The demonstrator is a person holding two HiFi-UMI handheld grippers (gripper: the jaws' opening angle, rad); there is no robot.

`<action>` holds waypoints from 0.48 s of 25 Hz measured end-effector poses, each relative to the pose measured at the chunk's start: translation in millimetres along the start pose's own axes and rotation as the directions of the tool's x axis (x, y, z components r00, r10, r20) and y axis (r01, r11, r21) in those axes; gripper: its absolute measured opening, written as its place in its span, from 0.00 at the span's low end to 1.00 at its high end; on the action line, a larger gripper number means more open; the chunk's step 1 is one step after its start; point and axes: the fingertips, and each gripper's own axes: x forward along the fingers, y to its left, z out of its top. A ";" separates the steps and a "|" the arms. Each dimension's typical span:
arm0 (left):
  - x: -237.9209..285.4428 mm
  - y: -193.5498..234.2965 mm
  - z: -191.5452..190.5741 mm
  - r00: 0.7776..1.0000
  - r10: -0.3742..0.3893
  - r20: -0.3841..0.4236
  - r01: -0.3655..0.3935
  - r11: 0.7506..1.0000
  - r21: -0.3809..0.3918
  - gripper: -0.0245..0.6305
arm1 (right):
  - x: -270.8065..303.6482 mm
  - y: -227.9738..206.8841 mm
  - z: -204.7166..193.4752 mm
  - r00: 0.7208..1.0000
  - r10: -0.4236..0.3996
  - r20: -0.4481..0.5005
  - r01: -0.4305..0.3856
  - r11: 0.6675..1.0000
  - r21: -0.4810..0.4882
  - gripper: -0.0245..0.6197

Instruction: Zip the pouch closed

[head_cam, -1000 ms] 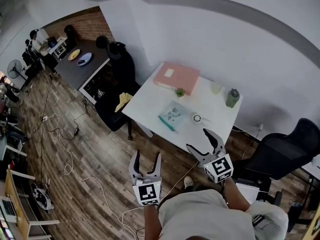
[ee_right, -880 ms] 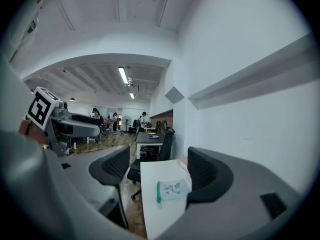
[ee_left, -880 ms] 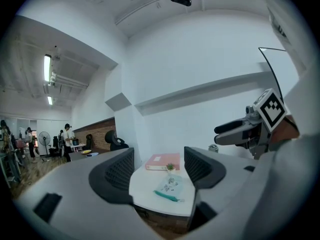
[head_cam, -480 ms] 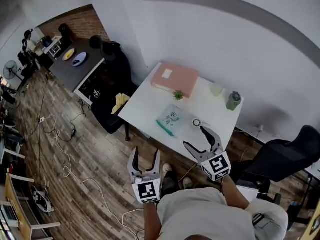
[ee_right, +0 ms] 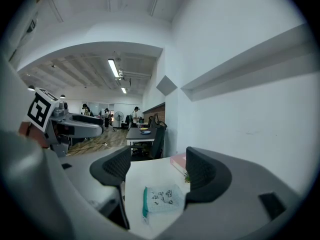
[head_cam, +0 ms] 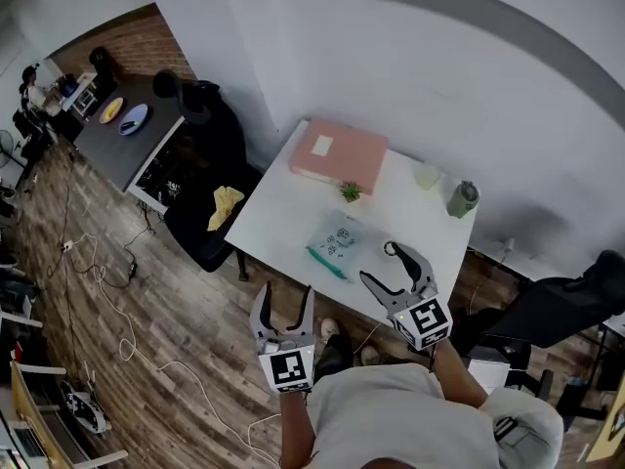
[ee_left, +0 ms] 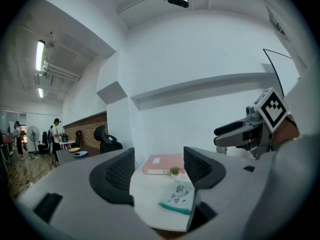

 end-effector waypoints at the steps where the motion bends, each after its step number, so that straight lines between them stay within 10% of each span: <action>1: 6.5 5.3 -3.5 1.000 -0.011 -0.004 0.011 1.000 -0.003 0.50 | 7.7 -0.8 -1.2 1.000 -0.008 -0.008 0.008 1.000 0.003 0.57; 12: 73.0 54.4 -45.9 0.988 -0.151 -0.039 0.149 0.988 -0.045 0.49 | 79.5 -2.7 -22.4 0.989 -0.103 -0.110 0.104 0.995 0.004 0.55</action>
